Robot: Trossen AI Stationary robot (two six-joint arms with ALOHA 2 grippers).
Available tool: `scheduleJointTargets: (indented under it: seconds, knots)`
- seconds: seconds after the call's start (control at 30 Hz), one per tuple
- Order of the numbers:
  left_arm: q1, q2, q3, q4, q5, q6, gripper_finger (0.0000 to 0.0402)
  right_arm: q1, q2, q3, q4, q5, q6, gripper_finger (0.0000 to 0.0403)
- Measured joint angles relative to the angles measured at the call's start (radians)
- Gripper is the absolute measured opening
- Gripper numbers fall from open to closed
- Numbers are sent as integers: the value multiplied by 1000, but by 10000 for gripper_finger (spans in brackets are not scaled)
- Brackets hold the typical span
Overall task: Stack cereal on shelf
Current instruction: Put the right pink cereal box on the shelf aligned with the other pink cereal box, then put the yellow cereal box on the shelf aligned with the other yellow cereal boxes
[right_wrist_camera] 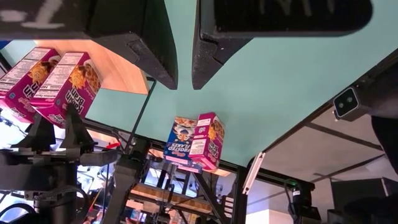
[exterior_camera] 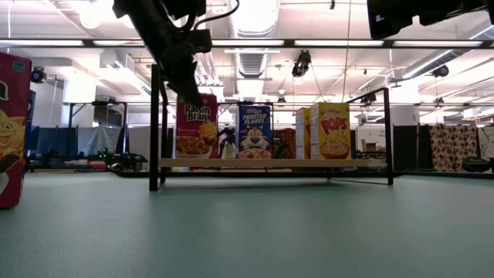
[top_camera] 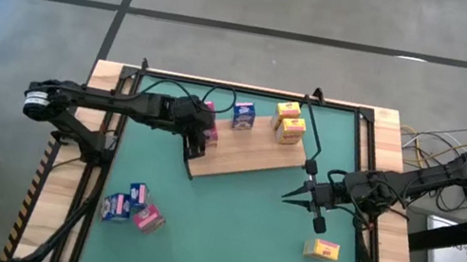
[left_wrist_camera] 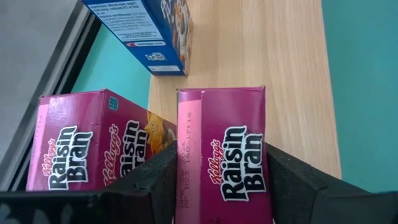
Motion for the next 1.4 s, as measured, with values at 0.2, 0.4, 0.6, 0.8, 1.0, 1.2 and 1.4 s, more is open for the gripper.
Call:
scheduleJointTargets:
  seconds: [0.2,0.4,0.6,0.8,1.0,1.2,1.4]
  knots:
    - [0,0,-1,-3,-2,24,217,0,0,0,0,0,0,38]
    - [0,0,-1,6,-29,51,243,0,0,0,0,4,1,38]
    - [0,-8,-1,11,-30,84,251,0,0,0,0,4,0,38]
    - [-3,-12,73,-68,-29,107,252,0,0,0,0,4,1,38]
    - [-48,-14,250,-182,-28,104,252,0,0,0,1,5,1,38]
    - [-189,-44,322,-168,-28,72,252,0,0,0,6,6,19,38]
    - [-413,-62,238,-99,-79,-49,252,0,2,0,18,8,47,38]
